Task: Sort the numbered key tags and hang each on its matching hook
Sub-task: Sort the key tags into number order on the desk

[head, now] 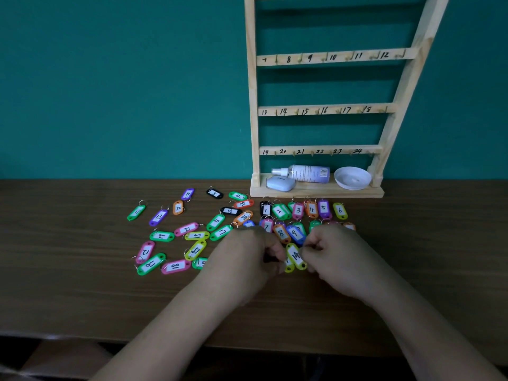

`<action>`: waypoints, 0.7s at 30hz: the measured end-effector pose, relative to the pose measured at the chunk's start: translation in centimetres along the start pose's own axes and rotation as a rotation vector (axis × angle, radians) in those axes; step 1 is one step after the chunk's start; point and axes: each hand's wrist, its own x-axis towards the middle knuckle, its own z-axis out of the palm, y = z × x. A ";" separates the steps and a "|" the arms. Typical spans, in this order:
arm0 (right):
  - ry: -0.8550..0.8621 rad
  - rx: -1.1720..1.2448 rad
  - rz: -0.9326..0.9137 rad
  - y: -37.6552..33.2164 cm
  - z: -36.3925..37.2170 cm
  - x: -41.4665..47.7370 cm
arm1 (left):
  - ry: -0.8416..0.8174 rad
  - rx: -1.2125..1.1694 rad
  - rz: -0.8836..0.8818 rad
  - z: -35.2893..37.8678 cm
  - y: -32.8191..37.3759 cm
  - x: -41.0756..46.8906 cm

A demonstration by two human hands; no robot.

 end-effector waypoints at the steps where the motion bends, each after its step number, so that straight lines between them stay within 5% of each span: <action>1: -0.002 -0.018 -0.002 -0.2 0.2 0.0 | 0.004 0.003 0.002 0.0 0.0 0.0; 21: 0.085 -0.043 -0.005 -0.6 1.7 0.7 | 0.007 0.060 -0.146 -3.4 -2.0 0.0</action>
